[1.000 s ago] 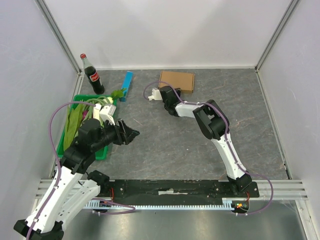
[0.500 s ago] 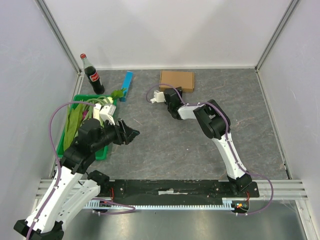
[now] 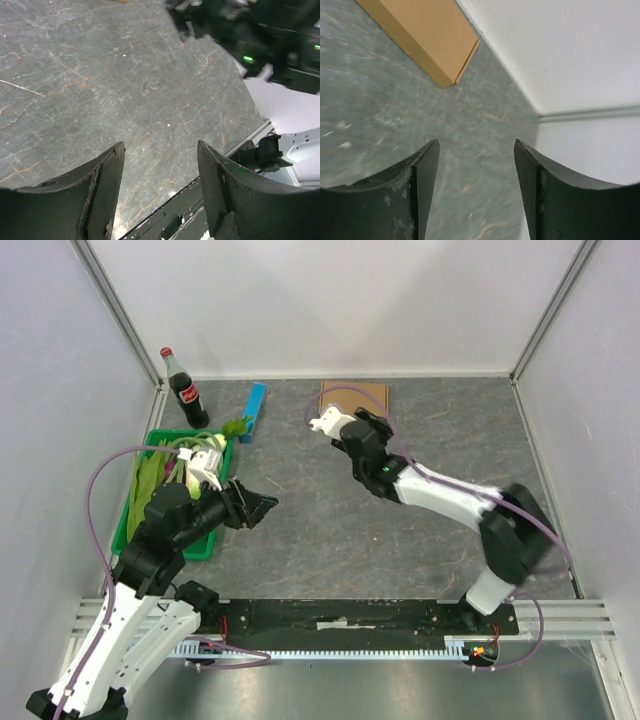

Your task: Fold the paper box

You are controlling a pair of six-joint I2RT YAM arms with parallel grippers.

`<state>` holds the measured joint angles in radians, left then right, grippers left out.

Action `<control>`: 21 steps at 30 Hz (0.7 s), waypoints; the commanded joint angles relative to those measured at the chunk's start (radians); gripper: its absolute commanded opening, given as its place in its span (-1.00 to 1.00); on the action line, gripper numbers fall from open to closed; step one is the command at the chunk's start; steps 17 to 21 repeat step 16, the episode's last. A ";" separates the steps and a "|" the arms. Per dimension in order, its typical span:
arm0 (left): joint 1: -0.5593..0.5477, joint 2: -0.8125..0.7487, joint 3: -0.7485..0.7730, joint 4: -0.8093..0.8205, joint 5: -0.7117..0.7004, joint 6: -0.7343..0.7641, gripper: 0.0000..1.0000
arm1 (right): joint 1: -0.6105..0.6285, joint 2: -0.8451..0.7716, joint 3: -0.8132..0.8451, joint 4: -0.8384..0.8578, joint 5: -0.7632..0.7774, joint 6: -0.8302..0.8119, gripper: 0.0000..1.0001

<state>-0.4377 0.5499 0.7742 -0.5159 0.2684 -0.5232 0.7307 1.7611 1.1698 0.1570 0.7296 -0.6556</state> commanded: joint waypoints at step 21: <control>0.005 -0.108 0.095 -0.047 -0.004 -0.075 0.35 | 0.009 -1.265 -0.280 -0.560 -0.200 0.981 0.96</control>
